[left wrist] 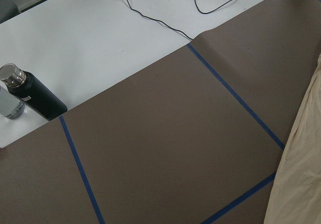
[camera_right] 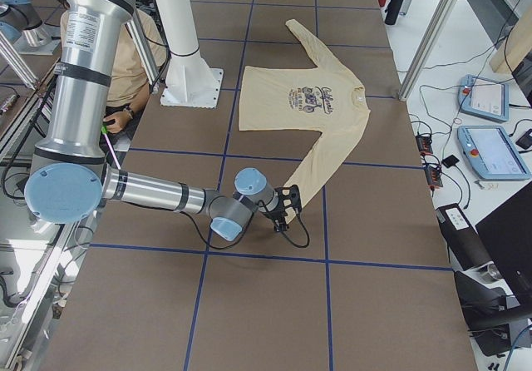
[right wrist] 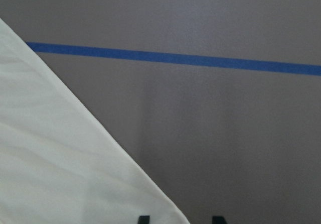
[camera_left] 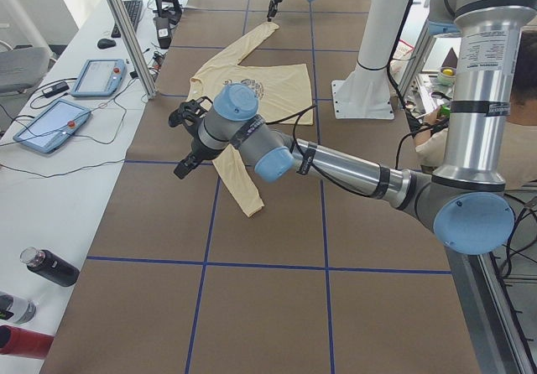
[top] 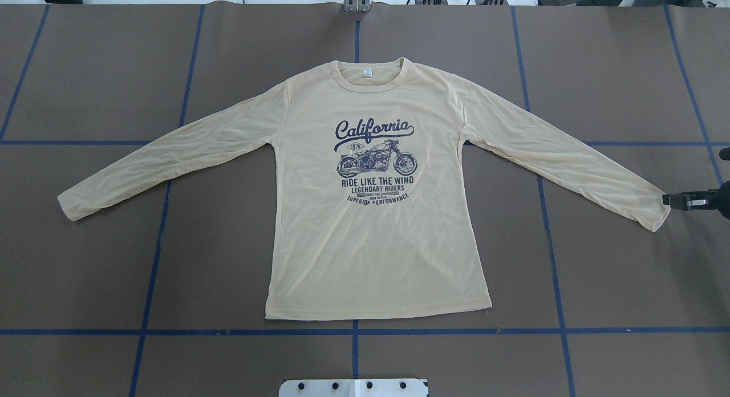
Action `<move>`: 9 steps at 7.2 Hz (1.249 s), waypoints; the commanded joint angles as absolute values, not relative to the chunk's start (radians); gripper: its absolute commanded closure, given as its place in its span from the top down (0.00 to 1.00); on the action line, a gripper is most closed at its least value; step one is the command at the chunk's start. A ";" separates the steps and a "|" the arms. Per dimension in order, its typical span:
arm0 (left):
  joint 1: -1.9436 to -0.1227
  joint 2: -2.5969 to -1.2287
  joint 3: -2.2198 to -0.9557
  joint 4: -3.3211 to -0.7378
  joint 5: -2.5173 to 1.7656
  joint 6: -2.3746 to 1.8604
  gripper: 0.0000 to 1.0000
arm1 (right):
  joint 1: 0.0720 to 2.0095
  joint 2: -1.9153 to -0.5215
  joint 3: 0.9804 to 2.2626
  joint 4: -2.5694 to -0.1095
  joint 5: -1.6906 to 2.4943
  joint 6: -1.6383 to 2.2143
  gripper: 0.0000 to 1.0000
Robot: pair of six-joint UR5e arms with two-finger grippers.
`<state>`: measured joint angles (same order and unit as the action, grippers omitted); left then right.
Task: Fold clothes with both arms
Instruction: 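Lower the right gripper to the cuff of the sleeve nearest it and grasp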
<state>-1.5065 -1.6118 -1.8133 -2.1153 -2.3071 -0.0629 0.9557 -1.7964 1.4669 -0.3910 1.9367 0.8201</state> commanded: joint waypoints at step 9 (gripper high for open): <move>-1.505 -1.611 -1.807 -2.115 -2.306 -0.061 1.00 | 0.948 -1.758 1.448 -0.394 1.927 0.813 0.48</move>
<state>-1.5048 -1.6107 -1.8071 -2.1153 -2.3057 -0.0614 0.9468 -1.7532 1.4485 -0.3942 1.9267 0.8139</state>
